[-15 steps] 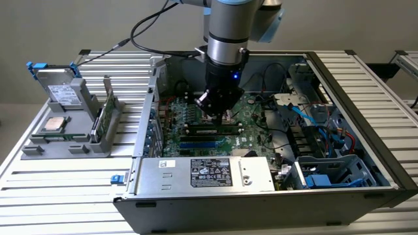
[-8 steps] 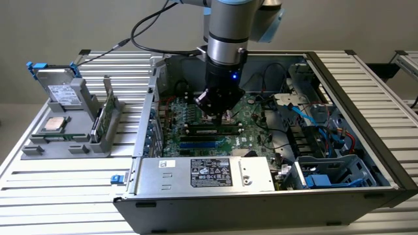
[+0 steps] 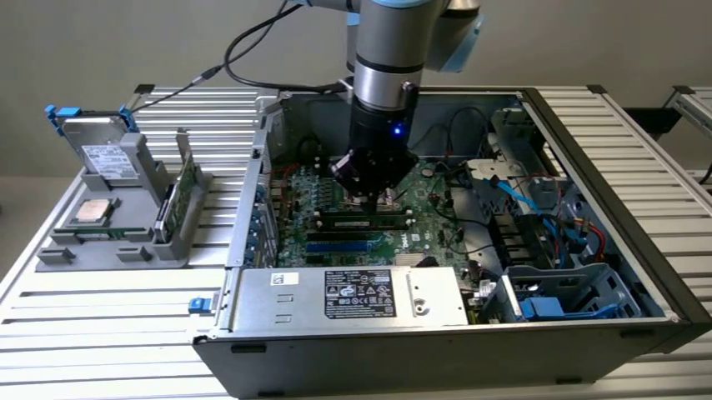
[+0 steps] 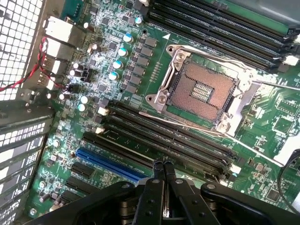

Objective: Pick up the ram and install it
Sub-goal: 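Press down the ram until it locks into place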

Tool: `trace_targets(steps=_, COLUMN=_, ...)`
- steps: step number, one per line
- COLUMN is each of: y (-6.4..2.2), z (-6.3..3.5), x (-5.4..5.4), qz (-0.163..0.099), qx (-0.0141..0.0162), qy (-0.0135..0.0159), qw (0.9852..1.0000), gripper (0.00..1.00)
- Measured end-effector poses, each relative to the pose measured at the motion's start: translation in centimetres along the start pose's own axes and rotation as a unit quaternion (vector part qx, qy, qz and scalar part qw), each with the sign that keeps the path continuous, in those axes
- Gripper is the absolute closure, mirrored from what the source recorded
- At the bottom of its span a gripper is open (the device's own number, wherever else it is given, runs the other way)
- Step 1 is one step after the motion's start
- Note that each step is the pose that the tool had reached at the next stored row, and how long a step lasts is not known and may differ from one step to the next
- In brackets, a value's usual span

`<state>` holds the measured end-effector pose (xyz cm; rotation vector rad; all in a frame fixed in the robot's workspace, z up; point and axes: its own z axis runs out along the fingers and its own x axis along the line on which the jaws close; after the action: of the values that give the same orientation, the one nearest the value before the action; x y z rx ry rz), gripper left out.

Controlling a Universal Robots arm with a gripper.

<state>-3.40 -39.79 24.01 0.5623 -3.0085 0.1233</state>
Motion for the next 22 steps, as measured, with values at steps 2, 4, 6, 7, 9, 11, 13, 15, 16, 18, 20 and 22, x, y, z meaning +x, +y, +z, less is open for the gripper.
trace_targets(steps=2, y=0.0, z=0.0, x=0.0, qz=0.01, qx=-0.0001, qy=0.0005, qw=0.9999, gripper=0.9)
trace_targets(steps=4, y=0.0, z=0.0, x=0.0, qz=0.021, qx=-0.0002, qy=0.0011, qw=0.9998, gripper=0.9)
trace_targets(steps=6, y=0.0, z=0.0, x=0.0, qz=0.031, qx=-0.0003, qy=0.0016, qw=0.9995, gripper=0.9)
trace_targets(steps=7, y=0.0, z=0.0, x=0.0, qz=0.036, qx=-0.0004, qy=0.0019, qw=0.9993, gripper=0.9)
trace_targets(steps=9, y=0.0, z=0.0, x=0.0, qz=0.047, qx=-0.0005, qy=0.0024, qw=0.9989, gripper=0.9)
trace_targets(steps=11, y=0.0, z=0.0, x=0.0, qz=0.057, qx=-0.0006, qy=0.0029, qw=0.9984, gripper=0.9)
trace_targets(steps=13, y=0.0, z=0.0, x=0.0, qz=0.067, qx=-0.0008, qy=0.0034, qw=0.9977, gripper=0.9)
trace_targets(steps=15, y=0.0, z=0.0, x=0.0, qz=0.078, qx=-0.0009, qy=0.004, qw=0.997, gripper=0.9)
trace_targets(steps=16, y=0.0, z=0.0, x=0.0, qz=0.083, qx=-0.001, qy=0.0042, qw=0.9965, gripper=0.9)
trace_targets(steps=18, y=0.0, z=0.0, x=0.0, qz=0.093, qx=-0.0011, qy=0.0047, qw=0.9956, gripper=0.9)
trace_targets(steps=20, y=0.0, z=0.0, x=0.0, qz=0.104, qx=-0.0013, qy=0.0052, qw=0.9946, gripper=0.9)
trace_targets(steps=22, y=0.0, z=0.0, x=0.0, qz=0.114, qx=-0.0014, qy=0.0057, qw=0.9935, gripper=0.9)
